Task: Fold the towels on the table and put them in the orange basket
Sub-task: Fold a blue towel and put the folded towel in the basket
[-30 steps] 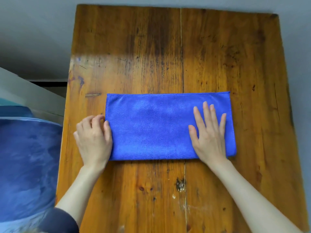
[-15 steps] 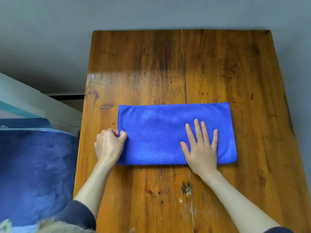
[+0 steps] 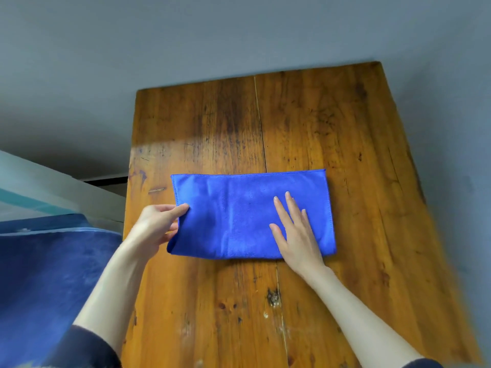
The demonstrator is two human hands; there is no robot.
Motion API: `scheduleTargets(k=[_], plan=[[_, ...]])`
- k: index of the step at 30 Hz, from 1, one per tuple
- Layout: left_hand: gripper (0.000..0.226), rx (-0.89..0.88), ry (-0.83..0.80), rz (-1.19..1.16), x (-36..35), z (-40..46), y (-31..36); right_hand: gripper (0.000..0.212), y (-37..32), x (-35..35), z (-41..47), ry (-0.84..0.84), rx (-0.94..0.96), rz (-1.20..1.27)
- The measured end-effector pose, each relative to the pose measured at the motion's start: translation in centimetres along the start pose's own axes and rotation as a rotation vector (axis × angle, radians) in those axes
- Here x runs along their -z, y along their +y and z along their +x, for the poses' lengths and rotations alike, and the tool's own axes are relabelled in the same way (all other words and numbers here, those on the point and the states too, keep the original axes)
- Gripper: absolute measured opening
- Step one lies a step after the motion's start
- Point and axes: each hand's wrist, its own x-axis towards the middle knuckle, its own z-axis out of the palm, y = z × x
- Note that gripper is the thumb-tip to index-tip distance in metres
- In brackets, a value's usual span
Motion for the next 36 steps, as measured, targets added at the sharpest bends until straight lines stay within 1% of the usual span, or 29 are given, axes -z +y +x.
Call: scheduleTargets(k=[1,3,6,8,9,11,12,13,16,18,21,26,28,30,31,33,35,36], plan=[[0.032,-0.011,0.005,-0.018,-0.7,-0.8,0.5,0.053,0.1,0.8,-0.6,0.027,-0.015,0.136],[0.027,-0.044,0.0,-0.074,-2.6,-2.4,1.5,0.05,0.5,2.2,-2.1,0.108,-0.066,0.306],[0.013,-0.114,-0.015,-0.081,-6.8,-4.0,2.6,0.041,1.7,3.0,-3.8,0.218,-0.162,0.454],[0.007,-0.176,0.007,-0.028,-10.0,-4.6,3.1,0.038,2.6,3.4,-4.6,0.231,-0.233,0.52],[0.005,-0.201,0.017,0.006,-11.7,-4.6,3.3,0.036,3.0,3.7,-4.8,0.232,-0.26,0.528],[0.027,-0.258,0.048,0.077,-15.0,-4.6,3.2,0.032,3.8,4.1,-5.1,0.241,-0.293,0.525],[0.034,-0.282,0.062,0.11,-16.4,-4.6,3.0,0.03,4.2,4.3,-5.1,0.254,-0.304,0.526],[0.033,-0.296,0.071,0.146,-17.8,-4.5,2.8,0.027,4.5,4.4,-5.2,0.27,-0.317,0.53],[0.013,-0.339,0.094,0.268,-21.1,-4.4,1.8,0.025,5.5,4.4,-5.5,0.305,-0.359,0.535],[0.013,-0.372,0.096,0.333,-22.2,-4.4,1.3,0.024,5.6,4.3,-5.6,0.307,-0.356,0.533],[0.019,-0.401,0.058,0.31,-24.0,-4.7,1.2,0.025,6.2,3.9,-5.6,0.299,-0.398,0.573],[0.02,-0.425,-0.048,0.318,-25.5,-4.7,0.8,0.03,6.2,4.9,-5.3,0.213,-0.471,0.651],[0.015,-0.419,-0.139,0.24,-25.6,-4.6,0.7,0.03,6.3,5.4,-5.0,0.2,-0.496,0.663],[0.008,-0.44,-0.167,0.138,-25.1,-4.6,0.4,0.029,6.1,5.6,-4.6,0.198,-0.511,0.643],[0.013,-0.512,-0.128,0.135,-24.4,-4.5,0.1,0.029,5.9,5.7,-4.4,0.204,-0.524,0.628],[0.024,-0.782,0.009,0.264,-22.6,-4.1,-1.1,0.028,5.6,5.6,-3.7,0.227,-0.551,0.582],[0.03,-1.023,0.145,0.535,-20.6,-3.0,-2.7,0.024,5.3,5.5,-3.0,0.23,-0.572,0.497],[0.033,-1.094,0.199,0.679,-19.8,-2.3,-3.4,0.023,5.3,5.3,-2.7,0.226,-0.582,0.458]])
